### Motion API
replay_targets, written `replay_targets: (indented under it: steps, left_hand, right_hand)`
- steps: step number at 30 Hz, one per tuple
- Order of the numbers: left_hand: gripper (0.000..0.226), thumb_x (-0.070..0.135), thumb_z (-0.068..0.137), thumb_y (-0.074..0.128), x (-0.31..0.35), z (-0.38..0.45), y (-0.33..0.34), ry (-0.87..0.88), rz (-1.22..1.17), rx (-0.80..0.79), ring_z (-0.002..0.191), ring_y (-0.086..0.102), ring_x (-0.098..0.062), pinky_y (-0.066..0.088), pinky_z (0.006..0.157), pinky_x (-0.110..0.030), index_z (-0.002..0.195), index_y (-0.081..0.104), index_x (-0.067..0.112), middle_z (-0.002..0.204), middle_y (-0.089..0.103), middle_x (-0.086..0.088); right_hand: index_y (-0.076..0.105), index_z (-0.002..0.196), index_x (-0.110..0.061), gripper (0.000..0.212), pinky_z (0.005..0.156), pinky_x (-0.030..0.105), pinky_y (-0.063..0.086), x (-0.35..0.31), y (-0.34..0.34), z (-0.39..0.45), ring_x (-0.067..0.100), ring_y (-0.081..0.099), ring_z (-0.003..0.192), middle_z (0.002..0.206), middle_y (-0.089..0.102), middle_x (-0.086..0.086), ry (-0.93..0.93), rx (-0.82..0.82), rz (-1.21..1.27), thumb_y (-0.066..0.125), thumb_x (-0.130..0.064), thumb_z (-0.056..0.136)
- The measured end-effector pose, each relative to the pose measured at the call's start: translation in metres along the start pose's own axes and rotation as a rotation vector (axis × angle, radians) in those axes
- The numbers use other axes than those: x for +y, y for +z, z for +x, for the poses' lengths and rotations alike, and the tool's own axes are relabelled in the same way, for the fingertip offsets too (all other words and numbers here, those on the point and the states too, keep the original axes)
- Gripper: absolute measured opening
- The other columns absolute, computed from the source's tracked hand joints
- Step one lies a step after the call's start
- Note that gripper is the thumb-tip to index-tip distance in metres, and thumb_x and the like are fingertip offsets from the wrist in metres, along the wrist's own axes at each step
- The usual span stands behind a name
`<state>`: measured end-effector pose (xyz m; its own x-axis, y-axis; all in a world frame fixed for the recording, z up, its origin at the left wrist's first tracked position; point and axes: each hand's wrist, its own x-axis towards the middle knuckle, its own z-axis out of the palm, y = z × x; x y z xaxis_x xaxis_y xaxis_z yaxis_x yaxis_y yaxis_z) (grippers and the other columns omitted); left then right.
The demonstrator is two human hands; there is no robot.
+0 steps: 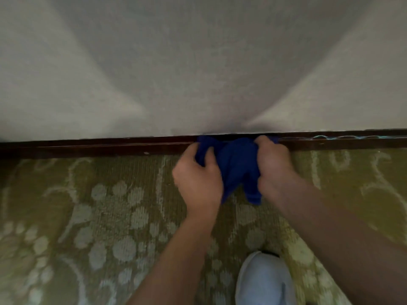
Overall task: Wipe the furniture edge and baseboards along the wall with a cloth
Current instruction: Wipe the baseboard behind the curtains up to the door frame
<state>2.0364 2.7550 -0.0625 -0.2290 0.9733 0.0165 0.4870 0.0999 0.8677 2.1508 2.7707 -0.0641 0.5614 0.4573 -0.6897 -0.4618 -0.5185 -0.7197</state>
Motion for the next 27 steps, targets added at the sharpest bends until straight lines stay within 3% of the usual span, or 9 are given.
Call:
replay_targets:
  steps: [2,5,8,10,14,16,19,24,27]
  left_hand:
    - [0.016,0.014,0.090,0.062,-0.017,0.008,-0.015,-0.218,-0.043,0.165,0.081,0.062,-0.016,0.046,0.073,-0.023,0.105,0.065,0.010,0.093,0.068,-0.006]
    - [0.030,0.023,0.091,0.064,-0.035,0.018,-0.030,-0.610,-0.238,0.213,0.097,0.064,-0.024,0.055,0.086,-0.039,0.115,0.049,0.013,0.113,0.062,-0.009]
    - [0.041,0.034,0.096,0.055,-0.030,0.018,-0.031,-1.071,-0.701,-0.071,0.092,0.064,-0.028,0.054,0.073,-0.037,0.127,0.054,0.009,0.121,0.063,-0.014]
    - [0.043,0.040,0.098,0.045,-0.019,0.016,-0.035,-1.243,-0.840,-0.304,0.088,0.063,-0.033,0.048,0.078,-0.036,0.123,0.062,0.010,0.106,0.069,-0.018]
    - [0.050,0.043,0.092,0.052,0.005,0.007,-0.031,-1.309,-0.929,-0.567,0.066,0.070,-0.032,0.058,0.062,-0.035,0.075,0.076,0.002,0.073,0.073,-0.019]
    - [0.050,0.045,0.089,0.056,0.021,-0.003,-0.020,-1.302,-0.965,-0.662,0.071,0.072,-0.033,0.059,0.062,-0.037,0.085,0.077,0.000,0.085,0.074,-0.021]
    - [0.055,0.044,0.078,0.072,0.042,-0.015,-0.002,-1.280,-0.954,-0.561,0.099,0.069,-0.037,0.058,0.079,-0.047,0.120,0.067,0.010,0.111,0.071,-0.018]
    - [0.035,0.028,0.081,0.072,0.071,-0.047,0.002,-1.259,-0.936,-0.267,0.092,0.069,-0.033,0.057,0.081,-0.045,0.109,0.066,0.008,0.104,0.071,-0.012]
    - [0.031,0.023,0.081,0.068,0.065,-0.046,-0.003,-1.211,-0.936,-0.110,0.090,0.068,-0.033,0.056,0.081,-0.046,0.108,0.065,0.007,0.106,0.071,-0.012]
  right_hand:
    - [0.061,0.086,-0.007,0.022,0.076,0.038,0.052,0.011,0.027,-0.007,0.033,0.064,0.085,0.085,0.064,0.014,0.024,-0.088,-0.110,0.055,-0.028,0.081]
    - [0.059,0.117,-0.005,0.039,0.094,0.047,0.052,0.022,0.050,-0.020,0.037,0.063,0.105,0.113,0.066,0.019,0.063,-0.210,-0.194,0.056,-0.029,0.086]
    - [0.059,0.117,-0.004,0.029,0.092,0.042,0.053,0.021,0.033,-0.022,0.031,0.064,0.097,0.106,0.065,0.016,0.107,-0.286,-0.106,0.059,-0.018,0.092]
    - [0.062,0.109,-0.003,0.021,0.079,0.039,0.051,0.015,0.011,-0.023,0.029,0.064,0.083,0.099,0.065,0.020,0.076,-0.272,-0.065,0.058,-0.013,0.092]
    - [0.065,0.112,0.000,0.027,0.064,0.034,0.057,-0.014,-0.044,-0.036,0.029,0.067,0.076,0.097,0.070,0.021,0.036,-0.221,-0.089,0.060,-0.017,0.091]
    - [0.065,0.115,-0.002,0.032,0.065,0.034,0.059,-0.035,-0.070,-0.046,0.030,0.069,0.084,0.106,0.071,0.019,0.046,-0.213,-0.114,0.062,-0.021,0.090]
    - [0.064,0.120,-0.001,0.034,0.065,0.033,0.057,-0.059,-0.101,-0.071,0.032,0.069,0.093,0.114,0.070,0.020,0.020,-0.201,-0.252,0.060,-0.020,0.092]
    - [0.064,0.104,0.002,0.019,0.063,0.033,0.052,-0.075,-0.124,-0.098,0.031,0.065,0.077,0.097,0.069,0.021,-0.029,-0.157,-0.629,0.053,-0.010,0.094]
    - [0.064,0.110,0.002,0.025,0.076,0.041,0.054,-0.070,-0.101,-0.083,0.035,0.067,0.090,0.106,0.070,0.023,-0.014,-0.147,-0.603,0.057,-0.014,0.092]
